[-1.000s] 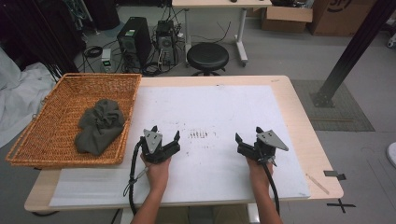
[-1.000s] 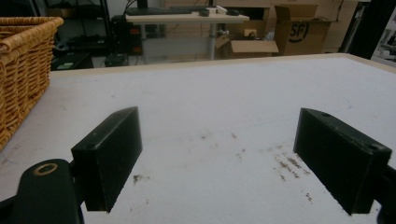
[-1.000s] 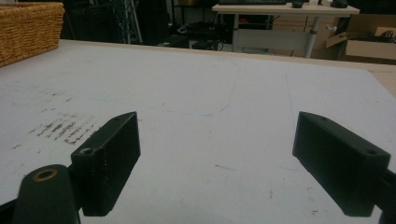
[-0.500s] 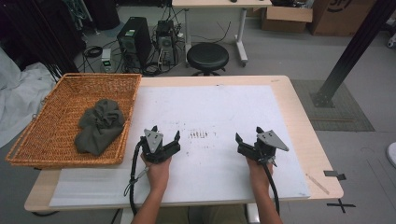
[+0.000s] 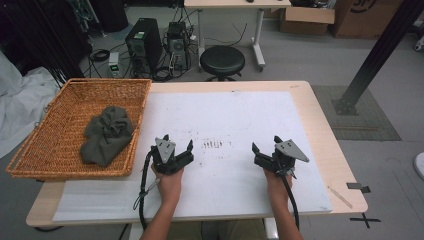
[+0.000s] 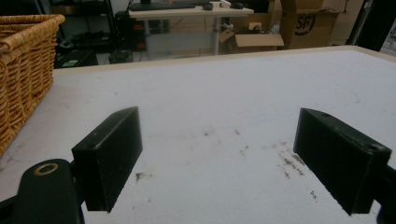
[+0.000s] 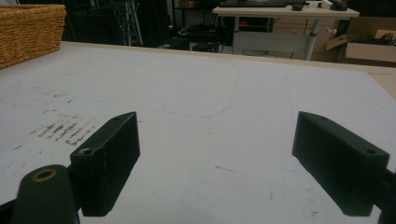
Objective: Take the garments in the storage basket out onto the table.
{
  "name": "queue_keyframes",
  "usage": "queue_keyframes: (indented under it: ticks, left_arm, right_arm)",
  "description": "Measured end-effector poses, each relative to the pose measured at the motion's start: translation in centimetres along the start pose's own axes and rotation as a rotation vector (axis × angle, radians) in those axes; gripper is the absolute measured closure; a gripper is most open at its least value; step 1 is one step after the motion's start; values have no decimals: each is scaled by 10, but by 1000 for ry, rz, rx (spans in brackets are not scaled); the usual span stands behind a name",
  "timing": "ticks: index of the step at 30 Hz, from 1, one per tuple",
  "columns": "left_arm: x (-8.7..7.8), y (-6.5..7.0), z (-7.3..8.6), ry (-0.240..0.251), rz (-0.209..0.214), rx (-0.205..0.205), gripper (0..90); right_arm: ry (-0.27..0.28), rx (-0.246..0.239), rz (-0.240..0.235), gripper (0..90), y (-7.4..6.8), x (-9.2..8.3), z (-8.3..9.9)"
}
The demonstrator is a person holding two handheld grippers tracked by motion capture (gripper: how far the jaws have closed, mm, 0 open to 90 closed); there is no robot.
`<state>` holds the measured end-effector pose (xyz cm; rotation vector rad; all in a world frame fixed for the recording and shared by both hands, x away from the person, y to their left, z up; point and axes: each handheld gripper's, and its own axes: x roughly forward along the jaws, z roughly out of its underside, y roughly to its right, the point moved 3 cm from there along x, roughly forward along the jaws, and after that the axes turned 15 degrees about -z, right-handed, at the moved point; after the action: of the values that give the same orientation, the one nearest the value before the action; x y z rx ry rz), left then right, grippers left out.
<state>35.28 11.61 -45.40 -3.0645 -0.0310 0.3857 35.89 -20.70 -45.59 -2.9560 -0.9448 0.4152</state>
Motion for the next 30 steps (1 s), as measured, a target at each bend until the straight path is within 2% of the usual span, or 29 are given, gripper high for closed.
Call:
queue_keyframes:
  ticks: [4, 7, 11, 17, 20, 21, 23, 24, 25, 29, 30]
  left_arm:
    - [-1, 0, -2, 1, 5, -1, 162]
    - [-6, -1, -11, 22, 13, -12, 162]
    - [-13, -4, -31, 55, 39, -29, 158]
    - [-23, -16, -70, 76, 63, -24, 156]
    - [-28, -29, -89, 79, 69, -38, 157]
    - [-28, -34, -94, 75, 59, -41, 157]
    - [-29, -46, -103, 81, 40, -25, 157]
    - [-29, -60, -110, 85, 23, -31, 157]
    - [-29, -60, -110, 85, 23, -31, 157]
    - [-27, -93, -119, 94, -4, -68, 156]
    - [-27, -109, -120, 112, -10, -68, 155]
  right_arm:
    - [7, -2, -2, 149, 0, -1, 0]
    - [6, -4, -2, 149, -1, 0, 0]
    - [3, -7, -2, 149, -1, 0, 0]
    - [-1, -9, -2, 149, -1, 0, 0]
    - [-1, -10, -1, 149, -1, 0, 0]
    - [-1, -10, -1, 149, -1, 0, 0]
    - [-3, -10, 0, 149, -1, 0, 0]
    - [-4, -11, 1, 149, -1, 0, 0]
    - [-4, -11, 1, 149, -1, 0, 0]
    - [-10, -9, -1, 149, -1, 1, 0]
    - [-11, -9, -1, 149, -1, 1, 0]
